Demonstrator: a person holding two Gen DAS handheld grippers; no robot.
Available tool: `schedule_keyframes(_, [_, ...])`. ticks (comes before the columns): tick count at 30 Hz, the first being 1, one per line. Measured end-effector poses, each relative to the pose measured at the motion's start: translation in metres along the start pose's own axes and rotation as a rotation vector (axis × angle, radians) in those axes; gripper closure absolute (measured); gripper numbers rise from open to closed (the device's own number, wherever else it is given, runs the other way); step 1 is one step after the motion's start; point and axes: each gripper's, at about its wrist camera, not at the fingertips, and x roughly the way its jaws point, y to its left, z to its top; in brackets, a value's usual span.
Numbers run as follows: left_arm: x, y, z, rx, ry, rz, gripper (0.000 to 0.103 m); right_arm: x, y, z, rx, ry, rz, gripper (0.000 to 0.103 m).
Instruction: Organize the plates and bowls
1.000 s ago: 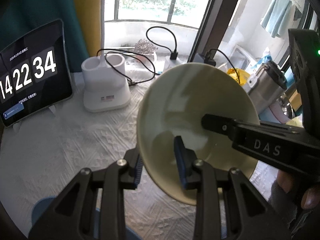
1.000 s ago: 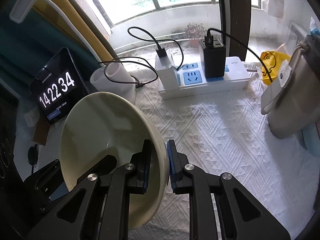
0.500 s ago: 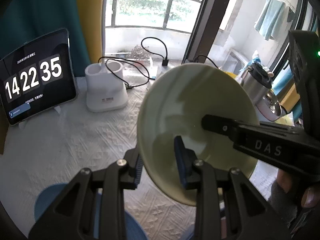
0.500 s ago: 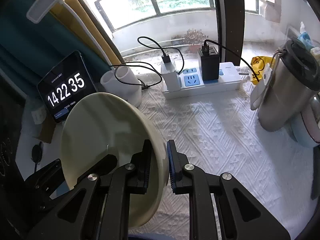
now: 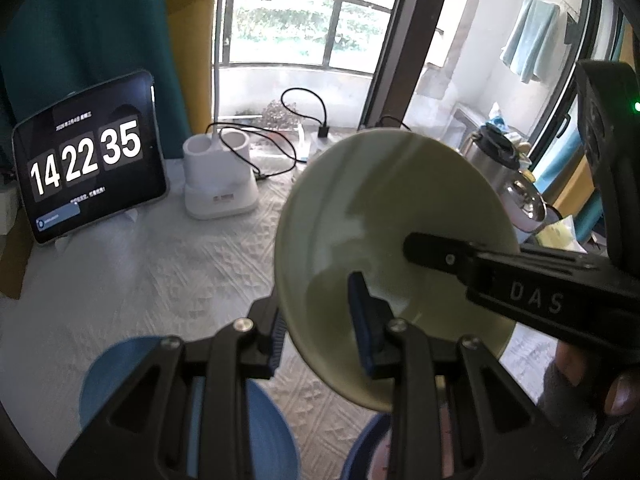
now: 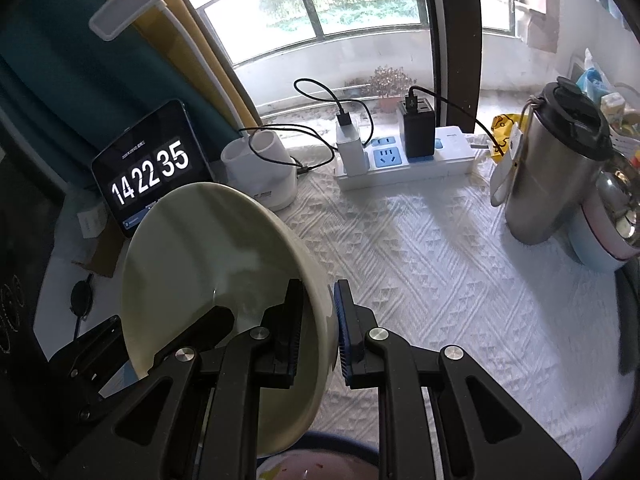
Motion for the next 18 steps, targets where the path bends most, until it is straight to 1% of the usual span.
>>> schedule_keyframes(18, [-0.036,-0.010,-0.030,0.006,-0.024,-0.003,0.073,-0.031,0.013,-0.034,-0.007,-0.017,0.005,0.086])
